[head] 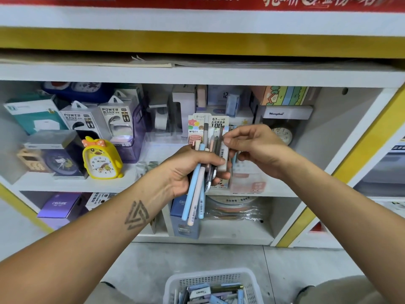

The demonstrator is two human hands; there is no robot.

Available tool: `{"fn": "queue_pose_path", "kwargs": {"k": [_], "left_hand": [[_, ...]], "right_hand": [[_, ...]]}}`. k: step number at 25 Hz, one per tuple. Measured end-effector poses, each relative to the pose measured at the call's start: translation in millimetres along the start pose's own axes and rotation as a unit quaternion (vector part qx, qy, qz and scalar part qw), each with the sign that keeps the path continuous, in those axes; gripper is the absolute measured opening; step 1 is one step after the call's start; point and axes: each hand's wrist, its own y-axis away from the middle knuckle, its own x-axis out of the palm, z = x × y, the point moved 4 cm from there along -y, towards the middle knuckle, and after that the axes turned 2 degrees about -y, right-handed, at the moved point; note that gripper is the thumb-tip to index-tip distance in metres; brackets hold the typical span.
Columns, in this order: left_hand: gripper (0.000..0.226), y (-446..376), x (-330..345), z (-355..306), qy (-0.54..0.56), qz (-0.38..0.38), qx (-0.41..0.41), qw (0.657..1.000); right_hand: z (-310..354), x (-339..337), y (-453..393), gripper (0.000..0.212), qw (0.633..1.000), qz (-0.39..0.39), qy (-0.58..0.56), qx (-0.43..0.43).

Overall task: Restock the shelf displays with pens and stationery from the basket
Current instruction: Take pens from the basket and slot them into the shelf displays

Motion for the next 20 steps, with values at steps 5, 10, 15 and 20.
{"fn": "queue_pose_path", "kwargs": {"k": [5,10,15,20], "left_hand": [[0.030,2.2,-12.9,-2.3,0.033,-0.015,-0.013,0.999],[0.026,4.4,-26.9,0.0,0.057,-0.056,-0.026,0.996],[0.014,10.9,-49.5,-3.9,0.053,-0.101,-0.024,0.993],[0.013,26.3,-81.4,-11.1,0.073,-0.171,-0.029,0.982]], "right_hand": [[2.7,-7.0,-0.8,0.022,0.999,-0.007,-0.048,-0.009],[3.5,-2.0,-1.1,0.020,0.996,0.046,-0.071,-0.016],[4.7,15.7,-8.0,0.019,0.992,0.107,-0.062,-0.033],[9.3,41.8,-16.5,0.022,0.988,0.097,0.093,-0.071]]}}
